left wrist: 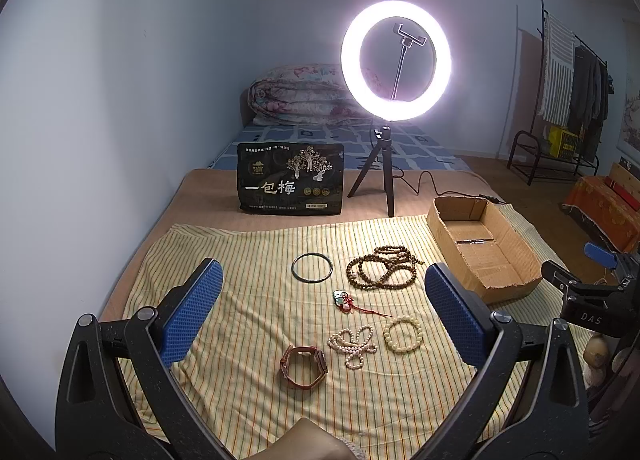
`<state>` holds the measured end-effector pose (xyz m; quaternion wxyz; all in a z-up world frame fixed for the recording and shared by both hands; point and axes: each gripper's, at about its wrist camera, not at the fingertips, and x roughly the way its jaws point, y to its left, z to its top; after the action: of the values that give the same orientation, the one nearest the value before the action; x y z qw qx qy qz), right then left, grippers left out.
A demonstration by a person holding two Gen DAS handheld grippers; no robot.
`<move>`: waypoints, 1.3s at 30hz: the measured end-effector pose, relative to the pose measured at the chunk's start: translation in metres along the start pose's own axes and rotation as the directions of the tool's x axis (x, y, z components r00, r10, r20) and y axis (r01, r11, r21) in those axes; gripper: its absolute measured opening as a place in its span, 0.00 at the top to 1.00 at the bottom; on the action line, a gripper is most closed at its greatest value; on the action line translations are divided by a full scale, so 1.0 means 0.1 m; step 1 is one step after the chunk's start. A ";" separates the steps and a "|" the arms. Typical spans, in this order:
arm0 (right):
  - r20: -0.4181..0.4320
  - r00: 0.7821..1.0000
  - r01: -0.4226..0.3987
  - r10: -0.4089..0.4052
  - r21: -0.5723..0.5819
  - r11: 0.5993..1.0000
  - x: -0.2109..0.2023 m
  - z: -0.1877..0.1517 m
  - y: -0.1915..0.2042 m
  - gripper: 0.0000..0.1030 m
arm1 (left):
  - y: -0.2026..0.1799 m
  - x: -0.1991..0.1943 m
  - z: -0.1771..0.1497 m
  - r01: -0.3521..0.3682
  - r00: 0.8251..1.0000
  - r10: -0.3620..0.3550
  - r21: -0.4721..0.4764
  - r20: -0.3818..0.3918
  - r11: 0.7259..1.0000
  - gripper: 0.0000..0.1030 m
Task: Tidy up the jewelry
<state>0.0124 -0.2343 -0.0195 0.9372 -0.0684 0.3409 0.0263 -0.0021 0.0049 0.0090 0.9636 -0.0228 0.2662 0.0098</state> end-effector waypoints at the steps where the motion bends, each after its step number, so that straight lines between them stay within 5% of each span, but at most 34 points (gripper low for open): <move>1: 0.000 1.000 0.000 0.000 0.000 1.000 0.00 0.00 0.00 0.01 | 0.00 0.00 0.00 0.000 1.000 0.000 0.000 0.000 1.000 0.00; 39: -0.006 1.000 -0.005 0.005 -0.009 1.000 0.00 0.00 0.04 0.01 | 0.05 0.05 -0.04 -0.012 1.000 0.012 0.001 -0.017 1.000 0.00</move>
<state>0.0123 -0.2300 -0.0198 0.9359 -0.0718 0.3436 0.0299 0.0005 0.0095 0.0026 0.9612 -0.0207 0.2745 0.0154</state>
